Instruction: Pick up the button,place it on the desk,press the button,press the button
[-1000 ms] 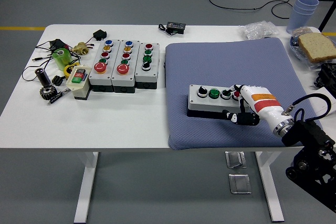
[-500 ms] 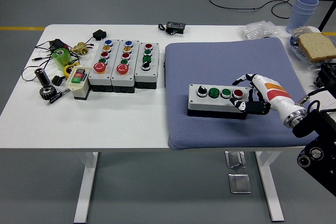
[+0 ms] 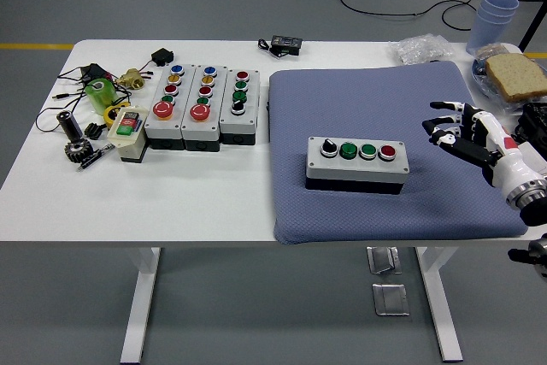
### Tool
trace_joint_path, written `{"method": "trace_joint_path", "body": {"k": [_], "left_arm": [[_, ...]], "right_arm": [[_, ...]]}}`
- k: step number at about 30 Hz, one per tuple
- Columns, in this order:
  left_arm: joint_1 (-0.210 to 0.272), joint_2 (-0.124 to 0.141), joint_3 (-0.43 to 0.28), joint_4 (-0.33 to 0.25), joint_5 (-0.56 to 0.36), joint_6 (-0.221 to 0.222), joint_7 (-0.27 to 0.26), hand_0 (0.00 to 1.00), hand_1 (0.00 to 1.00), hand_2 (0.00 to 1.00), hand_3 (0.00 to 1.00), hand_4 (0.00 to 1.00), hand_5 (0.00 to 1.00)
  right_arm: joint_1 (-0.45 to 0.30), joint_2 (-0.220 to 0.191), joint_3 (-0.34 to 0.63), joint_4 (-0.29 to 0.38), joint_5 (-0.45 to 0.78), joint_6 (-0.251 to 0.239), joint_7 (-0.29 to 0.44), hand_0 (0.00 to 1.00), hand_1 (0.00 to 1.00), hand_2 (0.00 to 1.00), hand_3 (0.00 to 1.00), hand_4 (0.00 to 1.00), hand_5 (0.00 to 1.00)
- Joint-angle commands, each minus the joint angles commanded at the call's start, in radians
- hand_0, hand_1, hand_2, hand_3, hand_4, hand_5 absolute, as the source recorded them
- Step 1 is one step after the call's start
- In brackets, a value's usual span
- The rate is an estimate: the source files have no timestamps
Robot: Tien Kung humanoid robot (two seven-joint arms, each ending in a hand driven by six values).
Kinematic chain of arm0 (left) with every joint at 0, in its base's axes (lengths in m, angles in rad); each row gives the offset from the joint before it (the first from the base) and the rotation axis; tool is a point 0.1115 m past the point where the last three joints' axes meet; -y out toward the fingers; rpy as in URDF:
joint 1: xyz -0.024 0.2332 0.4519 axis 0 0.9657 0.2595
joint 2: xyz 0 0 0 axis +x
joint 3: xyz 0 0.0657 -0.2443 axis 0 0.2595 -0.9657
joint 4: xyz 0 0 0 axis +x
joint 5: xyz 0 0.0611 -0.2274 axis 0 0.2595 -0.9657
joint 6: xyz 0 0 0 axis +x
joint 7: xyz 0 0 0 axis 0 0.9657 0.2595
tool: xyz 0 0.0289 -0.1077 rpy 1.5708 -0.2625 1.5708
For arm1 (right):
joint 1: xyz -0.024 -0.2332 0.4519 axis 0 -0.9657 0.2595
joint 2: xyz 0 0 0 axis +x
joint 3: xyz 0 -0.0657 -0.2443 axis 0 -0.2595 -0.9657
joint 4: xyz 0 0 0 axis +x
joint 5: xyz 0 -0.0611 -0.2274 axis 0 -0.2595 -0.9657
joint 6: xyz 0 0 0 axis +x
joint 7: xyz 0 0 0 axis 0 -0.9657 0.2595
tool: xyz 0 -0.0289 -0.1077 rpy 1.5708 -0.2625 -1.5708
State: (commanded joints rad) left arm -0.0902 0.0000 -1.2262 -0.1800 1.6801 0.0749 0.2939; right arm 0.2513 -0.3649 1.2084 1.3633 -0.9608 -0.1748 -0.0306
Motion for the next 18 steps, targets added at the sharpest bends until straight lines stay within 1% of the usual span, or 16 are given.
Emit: {"method": "trace_joint_path", "body": {"k": [2,5,6,7,11,12,18], "left_arm": [[0.0,0.0,-0.003,0.0,0.001,0.0,0.001,0.643,0.624,0.611,0.565,0.309,0.859],[0.002,0.0,-0.005,0.0,0.007,0.0,0.001,0.643,0.624,0.611,0.565,0.309,0.859],[0.002,0.0,-0.005,0.0,0.008,-0.001,0.001,0.643,0.624,0.611,0.566,0.309,0.859],[0.004,0.0,-0.005,0.0,0.01,-0.001,0.001,0.643,0.624,0.611,0.566,0.309,0.859],[0.007,0.0,-0.006,0.0,0.018,-0.002,0.002,0.643,0.624,0.611,0.566,0.309,0.859],[0.008,0.0,-0.006,0.0,0.019,-0.002,0.002,0.643,0.623,0.611,0.564,0.309,0.859],[0.01,0.0,-0.006,0.0,0.029,-0.004,0.003,0.643,0.624,0.611,0.565,0.31,0.859]], "right_arm": [[-0.025,0.014,0.027,-0.004,0.085,0.004,-0.001,0.704,0.668,0.726,0.721,0.774,0.366],[-0.064,0.047,0.072,-0.008,0.208,0.013,0.011,0.704,0.668,0.726,0.721,0.774,0.366],[-0.077,0.063,0.091,-0.01,0.253,0.016,0.016,0.736,0.694,0.741,0.718,0.776,0.374],[-0.093,0.087,0.114,-0.013,0.299,0.019,0.026,0.736,0.694,0.741,0.718,0.776,0.374],[-0.124,0.132,0.151,-0.016,0.46,0.024,0.041,0.736,0.694,0.741,0.718,0.776,0.374],[-0.128,0.136,0.153,-0.016,0.49,0.024,0.043,0.726,0.689,0.737,0.716,0.782,0.393],[-0.144,0.14,0.155,-0.016,0.506,0.027,0.039,0.721,0.687,0.732,0.708,0.774,0.403]]}}
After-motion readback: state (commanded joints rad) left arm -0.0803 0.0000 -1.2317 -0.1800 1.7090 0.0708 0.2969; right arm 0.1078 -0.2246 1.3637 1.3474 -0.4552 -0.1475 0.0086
